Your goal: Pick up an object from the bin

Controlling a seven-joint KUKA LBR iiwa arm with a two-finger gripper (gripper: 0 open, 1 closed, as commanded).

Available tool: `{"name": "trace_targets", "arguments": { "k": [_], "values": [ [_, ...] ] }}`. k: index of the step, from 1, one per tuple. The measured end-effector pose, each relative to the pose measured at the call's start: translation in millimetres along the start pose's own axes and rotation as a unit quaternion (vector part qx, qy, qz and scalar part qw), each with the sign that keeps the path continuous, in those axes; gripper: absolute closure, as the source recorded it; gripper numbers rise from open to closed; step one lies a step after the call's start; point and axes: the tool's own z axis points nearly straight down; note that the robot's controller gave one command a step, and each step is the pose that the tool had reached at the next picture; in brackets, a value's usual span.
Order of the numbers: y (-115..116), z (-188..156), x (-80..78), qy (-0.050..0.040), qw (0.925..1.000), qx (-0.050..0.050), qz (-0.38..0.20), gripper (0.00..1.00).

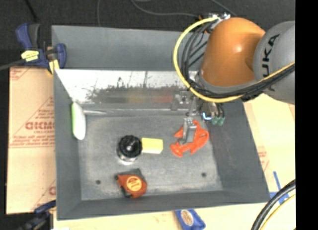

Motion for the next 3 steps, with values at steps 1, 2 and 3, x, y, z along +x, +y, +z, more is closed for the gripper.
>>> {"name": "trace_targets", "arguments": {
  "k": [1, 2, 3],
  "values": [
    [0, 0, 0.0, 0.0000, 1.0000, 0.000, 0.000, 0.00],
    [-1, 43, 5.5, -0.0036, 0.9999, -0.001, 0.017, 0.00],
    [-12, 96, 28.2, 0.0005, 0.9983, 0.000, 0.059, 0.00]
  ]
}}
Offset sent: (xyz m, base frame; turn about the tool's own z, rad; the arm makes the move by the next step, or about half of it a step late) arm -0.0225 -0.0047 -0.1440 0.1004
